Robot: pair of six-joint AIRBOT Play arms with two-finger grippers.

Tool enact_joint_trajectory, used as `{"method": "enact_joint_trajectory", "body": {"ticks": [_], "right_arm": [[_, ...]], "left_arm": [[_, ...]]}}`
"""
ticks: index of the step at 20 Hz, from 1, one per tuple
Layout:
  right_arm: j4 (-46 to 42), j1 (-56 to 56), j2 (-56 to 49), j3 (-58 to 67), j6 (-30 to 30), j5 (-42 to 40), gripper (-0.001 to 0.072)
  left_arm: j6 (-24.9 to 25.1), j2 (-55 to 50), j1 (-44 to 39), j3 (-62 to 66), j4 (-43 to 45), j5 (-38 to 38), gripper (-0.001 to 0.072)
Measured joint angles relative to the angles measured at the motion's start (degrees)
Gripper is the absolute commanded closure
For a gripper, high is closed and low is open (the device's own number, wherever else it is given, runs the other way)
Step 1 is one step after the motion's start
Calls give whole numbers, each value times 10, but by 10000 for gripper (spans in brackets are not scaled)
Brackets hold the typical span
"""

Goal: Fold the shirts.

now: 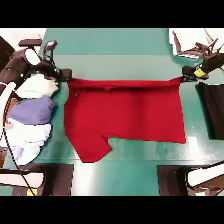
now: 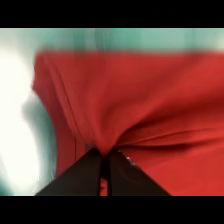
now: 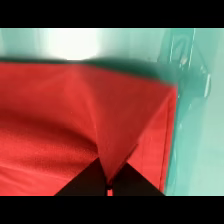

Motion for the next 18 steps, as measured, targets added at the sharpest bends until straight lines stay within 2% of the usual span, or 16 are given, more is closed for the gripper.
{"method": "enact_joint_trajectory", "body": {"ticks": [1,2,3,4,5,11,15,18], "right_arm": [[0,1,9,-26,0,-9,653],[0,2,20,-53,0,-21,442],[0,3,28,-75,0,-31,322],[0,3,36,-95,-1,-40,322],[3,2,44,-110,-1,-48,322],[35,-34,119,-161,-11,-22,323],[57,-49,219,-239,-16,-15,323],[63,-44,282,-299,-18,-34,323]], "left_arm": [[2,-1,0,-16,-3,-5,676],[2,-1,1,-28,-5,-7,625],[2,-1,1,-38,-5,-9,323],[-1,-1,2,-45,-6,-12,180],[-5,1,2,-50,-10,-13,213],[-9,75,2,-90,18,-79,213],[-24,190,2,-235,27,-104,213],[-45,282,2,-365,0,-110,214]]}}
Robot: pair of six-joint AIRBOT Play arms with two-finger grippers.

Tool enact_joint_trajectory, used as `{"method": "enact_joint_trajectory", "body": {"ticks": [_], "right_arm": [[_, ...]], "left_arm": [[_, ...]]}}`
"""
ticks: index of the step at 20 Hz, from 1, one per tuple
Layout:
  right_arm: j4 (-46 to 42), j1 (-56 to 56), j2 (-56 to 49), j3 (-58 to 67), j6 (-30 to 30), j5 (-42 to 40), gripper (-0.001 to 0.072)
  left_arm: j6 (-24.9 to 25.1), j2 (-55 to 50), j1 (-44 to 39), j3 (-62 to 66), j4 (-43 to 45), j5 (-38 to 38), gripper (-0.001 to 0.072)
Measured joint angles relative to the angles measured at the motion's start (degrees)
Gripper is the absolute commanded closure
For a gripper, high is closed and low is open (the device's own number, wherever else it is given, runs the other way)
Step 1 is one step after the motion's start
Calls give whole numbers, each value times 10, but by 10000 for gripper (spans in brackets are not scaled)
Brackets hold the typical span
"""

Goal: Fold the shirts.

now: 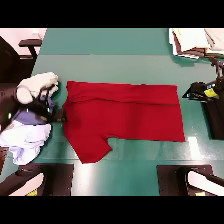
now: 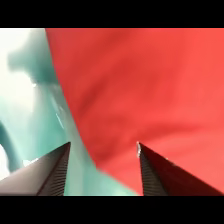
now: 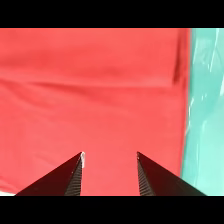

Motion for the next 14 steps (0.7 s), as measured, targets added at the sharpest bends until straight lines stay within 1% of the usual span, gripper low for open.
{"method": "enact_joint_trajectory", "body": {"ticks": [2,5,10,11,12,13,14], "right_arm": [[1,7,30,-30,0,-15,323],[3,17,55,-56,-1,-27,323],[4,23,68,-69,-1,-35,323],[3,23,68,-70,-1,-35,323],[3,23,69,-71,-2,-35,323],[4,19,70,-71,-5,-34,323],[3,13,70,-72,-10,-30,323]], "left_arm": [[-12,48,0,-70,-31,1,214],[-21,83,0,-146,-76,16,214],[-18,99,-6,-206,-164,73,221],[-17,100,-11,-211,-176,81,405],[-14,101,-17,-216,-182,93,652],[-13,101,-20,-218,-189,99,679],[-8,102,-24,-219,-205,107,680]]}}
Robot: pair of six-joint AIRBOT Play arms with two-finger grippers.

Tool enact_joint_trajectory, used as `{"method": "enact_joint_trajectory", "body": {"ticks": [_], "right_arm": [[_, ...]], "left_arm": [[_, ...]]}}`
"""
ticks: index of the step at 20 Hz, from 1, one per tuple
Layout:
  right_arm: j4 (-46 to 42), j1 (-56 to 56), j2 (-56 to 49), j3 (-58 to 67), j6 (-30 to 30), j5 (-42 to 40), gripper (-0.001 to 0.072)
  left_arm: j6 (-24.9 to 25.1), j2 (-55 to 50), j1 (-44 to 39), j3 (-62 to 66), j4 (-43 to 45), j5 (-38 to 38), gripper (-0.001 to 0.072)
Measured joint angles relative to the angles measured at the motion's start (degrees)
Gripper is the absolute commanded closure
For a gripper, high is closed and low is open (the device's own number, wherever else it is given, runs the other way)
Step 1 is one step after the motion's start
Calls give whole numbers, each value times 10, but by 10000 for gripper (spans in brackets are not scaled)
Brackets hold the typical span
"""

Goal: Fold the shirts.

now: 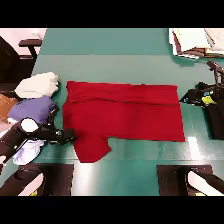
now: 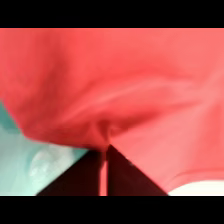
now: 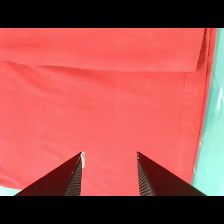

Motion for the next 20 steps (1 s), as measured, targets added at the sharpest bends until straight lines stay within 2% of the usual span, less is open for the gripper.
{"method": "enact_joint_trajectory", "body": {"ticks": [3,4,5,6,8,12,13,15,17,18,19,20], "right_arm": [[-9,-45,1,-23,-11,19,321],[-20,-70,2,-42,-14,28,226],[-28,-96,4,-64,-15,34,97],[-38,-125,4,-89,-17,37,101],[-46,-186,1,-142,-18,43,179],[-24,-252,-31,-233,-24,39,202],[-10,-253,-40,-247,-26,38,301],[16,-234,-57,-265,-28,33,399],[31,-199,-69,-268,-32,11,591],[33,-180,-71,-265,-33,-2,660],[32,-163,-71,-259,-35,-12,697],[25,-147,-66,-250,-35,-16,697]], "left_arm": [[6,1,-4,12,-19,-6,681],[8,2,-5,21,-20,-12,681],[9,2,-5,31,-19,-20,681],[10,3,-7,43,-16,-27,681],[13,3,-7,66,-9,-37,681],[15,3,-7,96,6,-45,681],[16,3,-7,99,10,-47,680],[16,3,-7,104,17,-49,680],[16,3,-7,106,23,-57,681],[16,3,-7,107,29,-67,682],[16,3,-7,110,41,-82,682],[16,4,-7,114,54,-96,683]]}}
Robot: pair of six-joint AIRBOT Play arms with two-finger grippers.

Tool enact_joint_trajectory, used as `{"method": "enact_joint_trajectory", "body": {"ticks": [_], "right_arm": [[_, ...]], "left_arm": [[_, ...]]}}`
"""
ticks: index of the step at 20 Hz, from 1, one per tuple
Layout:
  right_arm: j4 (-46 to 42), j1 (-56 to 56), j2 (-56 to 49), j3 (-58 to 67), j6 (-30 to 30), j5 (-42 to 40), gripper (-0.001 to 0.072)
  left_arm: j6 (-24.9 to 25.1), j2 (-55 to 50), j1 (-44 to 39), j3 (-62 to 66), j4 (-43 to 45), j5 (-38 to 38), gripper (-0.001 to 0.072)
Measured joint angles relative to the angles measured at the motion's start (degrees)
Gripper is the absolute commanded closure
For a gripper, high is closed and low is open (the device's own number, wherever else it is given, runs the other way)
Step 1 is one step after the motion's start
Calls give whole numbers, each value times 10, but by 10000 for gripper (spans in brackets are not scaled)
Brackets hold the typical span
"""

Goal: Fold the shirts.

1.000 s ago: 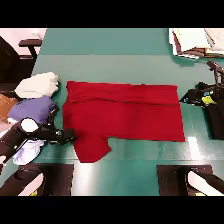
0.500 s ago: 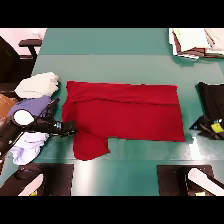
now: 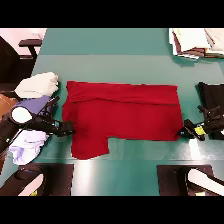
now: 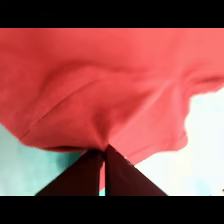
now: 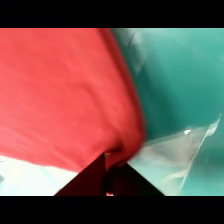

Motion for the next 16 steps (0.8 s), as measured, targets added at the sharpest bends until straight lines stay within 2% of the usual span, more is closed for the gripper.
{"method": "enact_joint_trajectory", "body": {"ticks": [3,10,13,16], "right_arm": [[-51,27,36,27,-1,-8,697],[-141,46,186,58,6,107,697],[-150,49,201,66,13,111,697],[-136,66,162,109,18,95,697]], "left_arm": [[-5,27,0,11,37,-41,683],[-34,129,0,28,58,-158,683],[-36,121,-1,57,68,-143,683],[-21,60,0,103,82,-88,681]]}}
